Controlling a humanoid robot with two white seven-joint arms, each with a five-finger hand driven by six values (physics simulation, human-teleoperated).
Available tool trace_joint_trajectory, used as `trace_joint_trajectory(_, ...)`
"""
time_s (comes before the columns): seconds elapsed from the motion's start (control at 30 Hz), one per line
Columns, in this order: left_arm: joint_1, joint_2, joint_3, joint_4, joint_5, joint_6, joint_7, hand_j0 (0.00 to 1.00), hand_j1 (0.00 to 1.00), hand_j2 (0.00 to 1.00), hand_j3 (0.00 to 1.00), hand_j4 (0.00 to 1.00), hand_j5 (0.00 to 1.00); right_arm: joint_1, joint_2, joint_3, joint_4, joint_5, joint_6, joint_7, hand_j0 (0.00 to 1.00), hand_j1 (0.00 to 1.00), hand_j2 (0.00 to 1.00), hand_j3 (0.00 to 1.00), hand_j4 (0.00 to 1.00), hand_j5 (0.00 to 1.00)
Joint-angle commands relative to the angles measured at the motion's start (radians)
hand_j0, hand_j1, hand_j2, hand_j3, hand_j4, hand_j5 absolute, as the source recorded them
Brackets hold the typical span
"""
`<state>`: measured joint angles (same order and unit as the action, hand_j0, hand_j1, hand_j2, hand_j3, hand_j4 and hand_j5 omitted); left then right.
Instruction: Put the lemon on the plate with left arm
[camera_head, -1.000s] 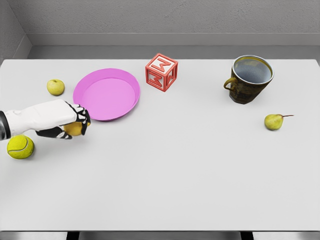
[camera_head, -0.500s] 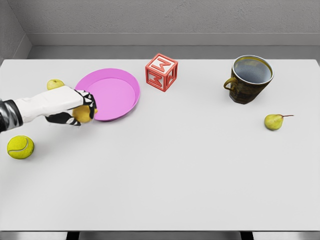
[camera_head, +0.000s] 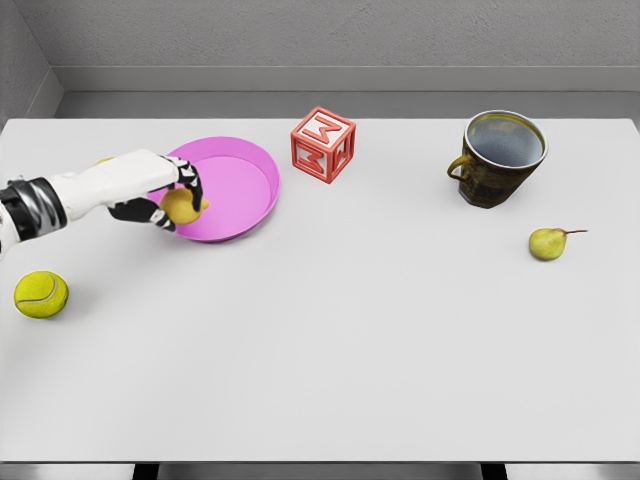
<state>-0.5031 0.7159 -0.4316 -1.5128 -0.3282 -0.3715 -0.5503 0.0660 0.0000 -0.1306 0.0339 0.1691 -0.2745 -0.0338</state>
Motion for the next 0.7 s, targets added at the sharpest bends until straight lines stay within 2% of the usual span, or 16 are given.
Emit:
trace_joint_trajectory(0.0, -0.003, -0.029, -0.007, 0.029, 0.003, 0.002, 0.001, 0.36, 0.36, 0.36, 0.36, 0.36, 0.36, 0.002, 0.000, -0.001, 0.000, 0.000, 0.000, 0.000, 1.00, 1.00, 1.00, 1.00, 1.00, 1.00)
trace_joint_trajectory(0.23, -0.032, -0.047, -0.015, 0.034, -0.017, 0.002, 0.001, 0.37, 0.37, 0.37, 0.37, 0.37, 0.37, 0.000, 0.000, -0.001, 0.000, 0.000, 0.000, 0.000, 1.00, 1.00, 1.00, 1.00, 1.00, 1.00)
trace_joint_trajectory(0.3, -0.034, -0.047, -0.015, 0.034, -0.019, 0.003, 0.001, 0.49, 0.49, 0.49, 0.49, 0.49, 0.49, 0.000, 0.000, -0.001, 0.000, 0.000, 0.000, 0.000, 1.00, 1.00, 1.00, 1.00, 1.00, 1.00)
trace_joint_trajectory(0.33, -0.035, -0.047, -0.015, 0.036, -0.022, 0.005, 0.001, 0.66, 0.66, 0.66, 0.66, 0.66, 0.66, 0.000, 0.000, -0.001, 0.000, 0.000, 0.000, 0.000, 1.00, 1.00, 1.00, 1.00, 1.00, 1.00)
trace_joint_trajectory(0.4, -0.035, -0.047, -0.013, 0.036, -0.023, 0.003, 0.001, 0.87, 0.87, 0.87, 0.87, 0.87, 0.87, 0.000, 0.000, -0.001, 0.000, 0.000, 0.000, 0.000, 1.00, 1.00, 1.00, 1.00, 1.00, 1.00)
trace_joint_trajectory(0.47, -0.038, -0.046, -0.010, 0.034, -0.023, 0.003, 0.001, 1.00, 1.00, 1.00, 1.00, 1.00, 1.00, 0.000, 0.000, 0.000, 0.000, 0.000, 0.000, 0.000, 1.00, 1.00, 1.00, 1.00, 1.00, 1.00)
trace_joint_trajectory(0.67, -0.043, -0.046, -0.002, 0.031, -0.023, 0.003, 0.003, 1.00, 1.00, 1.00, 1.00, 1.00, 1.00, 0.000, 0.000, 0.000, 0.000, 0.000, 0.000, 0.000, 1.00, 1.00, 1.00, 1.00, 1.00, 1.00)
